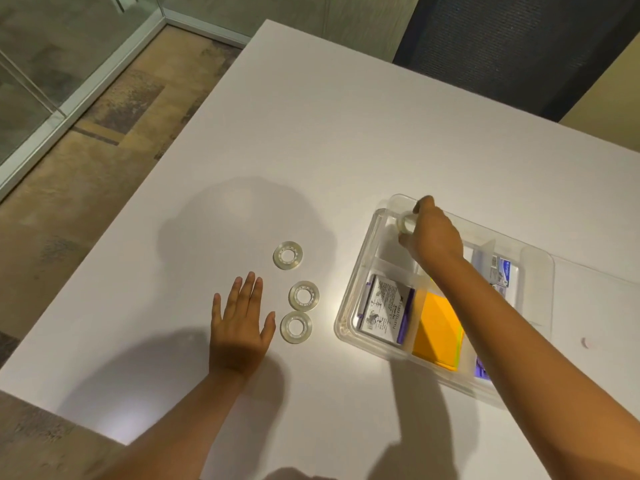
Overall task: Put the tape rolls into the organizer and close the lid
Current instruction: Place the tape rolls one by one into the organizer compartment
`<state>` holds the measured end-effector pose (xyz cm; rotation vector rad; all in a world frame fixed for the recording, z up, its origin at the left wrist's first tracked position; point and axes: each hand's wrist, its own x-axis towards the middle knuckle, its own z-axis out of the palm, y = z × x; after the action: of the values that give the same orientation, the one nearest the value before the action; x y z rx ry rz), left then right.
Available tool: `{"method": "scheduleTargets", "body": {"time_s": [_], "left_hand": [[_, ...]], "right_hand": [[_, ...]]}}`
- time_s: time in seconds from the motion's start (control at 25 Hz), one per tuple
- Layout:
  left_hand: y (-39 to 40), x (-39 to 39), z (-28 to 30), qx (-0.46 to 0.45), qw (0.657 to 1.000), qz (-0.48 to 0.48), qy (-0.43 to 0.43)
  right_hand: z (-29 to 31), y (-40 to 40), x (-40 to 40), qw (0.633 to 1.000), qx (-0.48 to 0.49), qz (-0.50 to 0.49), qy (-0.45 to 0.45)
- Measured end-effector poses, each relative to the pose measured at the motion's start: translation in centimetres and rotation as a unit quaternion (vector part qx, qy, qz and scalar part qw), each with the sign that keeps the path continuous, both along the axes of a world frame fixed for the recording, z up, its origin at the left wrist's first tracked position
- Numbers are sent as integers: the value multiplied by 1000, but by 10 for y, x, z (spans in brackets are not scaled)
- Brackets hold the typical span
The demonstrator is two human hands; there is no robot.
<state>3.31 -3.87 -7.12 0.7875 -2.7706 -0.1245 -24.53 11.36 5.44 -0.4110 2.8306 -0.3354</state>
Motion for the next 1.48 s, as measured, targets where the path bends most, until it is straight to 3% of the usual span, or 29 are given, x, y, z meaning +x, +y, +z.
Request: {"method": "scheduleTargets", "body": {"time_s": [0.16,0.64,0.76,0.92,1.0,1.2,1.36,1.48], "left_hand": [[0,1,-2,-12,1000,-8,11],[-1,-2,0,-3,1000,1,-13],[-1,-3,2,9,1000,2,-17],[-1,-2,4,23,1000,3,-19],[-1,-2,4,26,999,3,-18],[-1,-3,3,19,1000,1,-22],[-3,-4,3,12,1000,-5,-27],[-3,-4,3,12,1000,-2,-25]], "right_hand": [[-21,-4,-4,995,51,57,-65],[-34,-6,-8,997,40,22,-54],[-15,-13,2,999,-42,-5,23],[8,-49,29,978,-102,85,163],[9,-71,45,975,-103,150,129],[-24,-100,88,950,-23,307,-55],[-47,-107,101,926,37,374,-30],[-51,-109,103,941,7,329,-74]]}}
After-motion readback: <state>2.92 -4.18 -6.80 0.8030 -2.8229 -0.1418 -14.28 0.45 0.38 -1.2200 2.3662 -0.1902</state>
